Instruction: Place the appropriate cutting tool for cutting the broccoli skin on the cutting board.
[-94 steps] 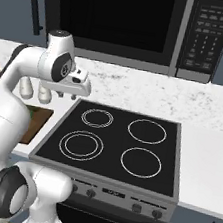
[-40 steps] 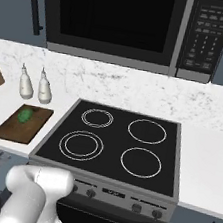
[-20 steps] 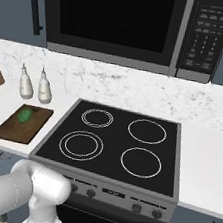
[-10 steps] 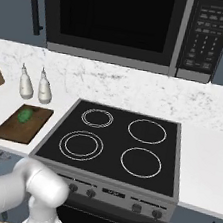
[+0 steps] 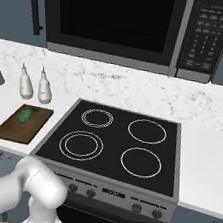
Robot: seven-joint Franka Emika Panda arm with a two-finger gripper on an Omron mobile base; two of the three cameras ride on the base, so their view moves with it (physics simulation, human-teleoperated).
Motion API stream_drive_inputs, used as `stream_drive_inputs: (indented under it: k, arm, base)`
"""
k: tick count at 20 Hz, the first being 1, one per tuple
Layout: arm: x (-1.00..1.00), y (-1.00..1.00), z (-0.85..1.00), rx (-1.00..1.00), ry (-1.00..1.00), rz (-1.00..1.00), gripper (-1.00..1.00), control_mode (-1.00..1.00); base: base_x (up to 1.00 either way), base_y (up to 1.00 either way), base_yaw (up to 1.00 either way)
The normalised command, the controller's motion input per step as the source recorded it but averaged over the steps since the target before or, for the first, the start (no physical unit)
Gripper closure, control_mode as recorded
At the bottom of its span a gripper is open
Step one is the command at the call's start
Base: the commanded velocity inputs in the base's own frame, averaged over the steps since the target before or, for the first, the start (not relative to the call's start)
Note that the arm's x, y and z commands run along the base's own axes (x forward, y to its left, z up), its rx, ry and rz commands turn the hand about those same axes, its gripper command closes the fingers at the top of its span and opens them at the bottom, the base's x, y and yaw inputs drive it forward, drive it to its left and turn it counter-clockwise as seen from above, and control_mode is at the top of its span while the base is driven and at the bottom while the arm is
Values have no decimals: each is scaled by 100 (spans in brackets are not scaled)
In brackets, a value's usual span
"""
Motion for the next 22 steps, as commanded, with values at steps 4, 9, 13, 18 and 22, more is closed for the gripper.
stream_drive_inputs:
  k: [4, 9, 13, 18, 22]
  arm:
    - [-21, 3, -26, 0, 5, 0, -100, -100]
    - [-26, 8, -22, 0, 3, 0, -100, -100]
    - [-26, 5, -17, 0, 0, 0, -100, -100]
    - [-41, 4, -34, 0, 1, 0, -100, -100]
    - [-56, 12, -54, -4, 0, 0, -100, -100]
  base:
    - [0, 0, 0]
    - [0, 0, 0]
    - [0, 0, 0]
    - [0, 0, 0]
    - [0, 0, 0]
